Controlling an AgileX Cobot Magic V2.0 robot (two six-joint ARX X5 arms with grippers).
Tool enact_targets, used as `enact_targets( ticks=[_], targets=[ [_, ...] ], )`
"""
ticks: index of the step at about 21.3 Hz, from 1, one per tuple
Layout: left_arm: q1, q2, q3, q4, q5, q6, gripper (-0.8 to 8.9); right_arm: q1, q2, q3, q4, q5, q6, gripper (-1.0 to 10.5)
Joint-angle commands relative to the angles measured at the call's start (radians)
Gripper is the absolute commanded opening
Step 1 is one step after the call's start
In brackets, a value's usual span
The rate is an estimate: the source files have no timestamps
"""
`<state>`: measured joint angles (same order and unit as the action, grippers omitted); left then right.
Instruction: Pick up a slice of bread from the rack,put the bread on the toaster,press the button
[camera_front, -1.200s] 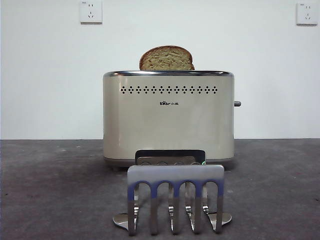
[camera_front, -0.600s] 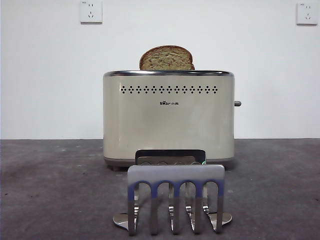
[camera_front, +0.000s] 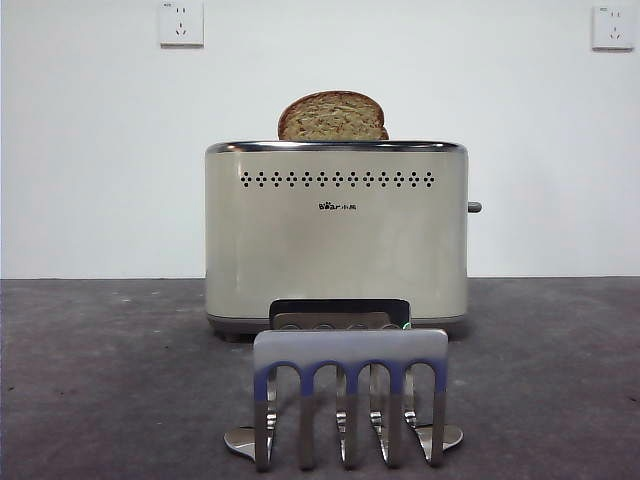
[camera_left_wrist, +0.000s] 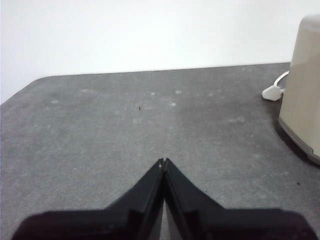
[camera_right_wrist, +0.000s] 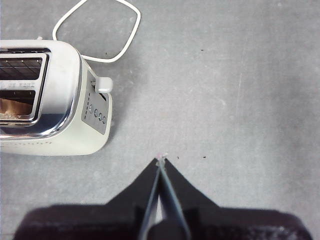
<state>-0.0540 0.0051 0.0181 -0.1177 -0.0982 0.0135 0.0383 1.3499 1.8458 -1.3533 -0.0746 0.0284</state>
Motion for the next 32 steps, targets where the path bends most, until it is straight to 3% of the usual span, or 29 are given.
enact_targets(
  ticks=[1, 12, 14, 15, 17, 19, 21, 26, 32],
  targets=[
    [0.003, -0.002, -0.011, 0.004, 0.003, -0.039, -0.03, 0.001, 0.003, -0.001, -0.008, 0.005, -0.007, 0.0],
    [0.004, 0.059, -0.01, 0.004, 0.001, -0.055, -0.03, -0.001, 0.005, -0.001, -0.006, 0.0, -0.007, 0.0],
    [0.004, 0.078, -0.01, 0.004, 0.001, -0.055, -0.03, -0.012, -0.04, -0.053, 0.078, 0.08, -0.007, 0.0],
    [0.004, 0.085, -0.01, 0.004, 0.001, -0.055, -0.03, -0.014, -0.105, -0.139, 0.183, 0.124, -0.007, 0.0],
    [0.004, 0.099, -0.01, 0.004, 0.001, -0.055, -0.03, -0.014, -0.311, -0.421, 0.502, 0.129, -0.012, 0.0],
    [0.004, 0.115, -0.01, 0.005, 0.001, -0.055, -0.03, -0.026, -0.507, -0.701, 0.793, 0.139, -0.099, 0.0],
    [0.004, 0.136, -0.01, 0.005, 0.001, -0.055, -0.03, -0.063, -0.657, -0.944, 0.98, 0.166, -0.116, 0.0],
    [0.004, 0.167, -0.01, 0.005, 0.001, -0.055, -0.03, -0.111, -0.938, -1.394, 1.209, 0.263, -0.156, 0.0],
    [0.004, 0.198, -0.01, 0.005, 0.001, -0.055, -0.03, -0.103, -1.174, -1.674, 1.314, 0.222, -0.088, 0.0]
  ],
)
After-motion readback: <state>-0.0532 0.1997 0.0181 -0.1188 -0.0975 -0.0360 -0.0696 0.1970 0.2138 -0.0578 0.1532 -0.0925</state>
